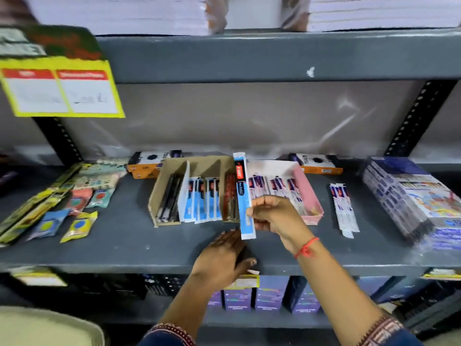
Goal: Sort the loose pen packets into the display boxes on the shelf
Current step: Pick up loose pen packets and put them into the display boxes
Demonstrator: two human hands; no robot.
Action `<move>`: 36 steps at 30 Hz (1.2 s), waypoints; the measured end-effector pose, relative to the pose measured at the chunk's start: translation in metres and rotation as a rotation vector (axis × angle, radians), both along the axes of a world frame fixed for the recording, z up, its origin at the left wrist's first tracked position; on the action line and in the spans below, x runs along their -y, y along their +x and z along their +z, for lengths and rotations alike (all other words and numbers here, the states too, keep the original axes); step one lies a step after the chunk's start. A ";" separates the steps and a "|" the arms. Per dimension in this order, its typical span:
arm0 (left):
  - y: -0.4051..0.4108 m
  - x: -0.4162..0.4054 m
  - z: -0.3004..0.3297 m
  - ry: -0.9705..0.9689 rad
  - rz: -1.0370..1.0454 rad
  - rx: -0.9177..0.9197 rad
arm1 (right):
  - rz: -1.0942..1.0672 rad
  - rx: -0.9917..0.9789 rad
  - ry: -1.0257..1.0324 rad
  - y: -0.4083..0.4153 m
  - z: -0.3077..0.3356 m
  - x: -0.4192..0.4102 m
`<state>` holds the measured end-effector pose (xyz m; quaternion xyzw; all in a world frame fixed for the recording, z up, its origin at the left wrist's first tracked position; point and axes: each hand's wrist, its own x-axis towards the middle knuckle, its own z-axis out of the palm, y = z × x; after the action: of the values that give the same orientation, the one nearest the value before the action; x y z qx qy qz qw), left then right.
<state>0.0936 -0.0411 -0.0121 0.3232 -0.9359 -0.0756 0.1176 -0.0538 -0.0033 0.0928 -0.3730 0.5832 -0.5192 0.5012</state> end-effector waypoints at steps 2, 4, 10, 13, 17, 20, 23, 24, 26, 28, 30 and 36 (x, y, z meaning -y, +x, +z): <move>0.025 0.010 -0.002 0.007 0.074 0.003 | 0.041 -0.056 0.004 0.019 0.001 0.019; 0.050 0.019 -0.003 0.004 0.149 0.013 | 0.060 -0.108 0.011 0.036 0.001 0.038; 0.079 0.033 -0.006 -0.019 0.182 0.006 | 0.057 -0.439 0.086 0.064 -0.001 0.089; 0.080 0.032 -0.008 -0.040 0.178 -0.039 | 0.104 -0.725 0.099 0.074 0.002 0.114; 0.080 0.033 -0.009 -0.048 0.167 -0.057 | 0.170 -1.063 0.158 0.088 -0.001 0.141; 0.080 0.032 -0.008 -0.057 0.157 -0.066 | 0.219 -1.151 0.245 0.090 -0.009 0.156; 0.079 0.031 -0.008 -0.082 0.140 -0.088 | 0.257 -1.169 0.306 0.089 -0.016 0.164; 0.080 0.031 -0.008 -0.081 0.141 -0.092 | 0.269 -1.179 0.324 0.090 -0.018 0.165; 0.080 0.032 -0.009 -0.062 0.142 -0.096 | 0.275 -1.211 0.344 0.090 -0.023 0.166; 0.080 0.033 -0.009 -0.053 0.141 -0.103 | 0.255 -1.246 0.337 0.092 -0.024 0.164; 0.080 0.032 -0.010 -0.063 0.131 -0.090 | 0.245 -1.312 0.305 0.095 -0.022 0.160; 0.079 0.034 -0.013 -0.054 0.151 -0.036 | 0.125 -1.468 0.043 0.078 0.009 0.139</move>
<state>0.1724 -0.0754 -0.0248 0.3882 -0.9083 -0.0472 0.1484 0.0245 -0.1419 0.1017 -0.6470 0.7564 -0.0948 0.0178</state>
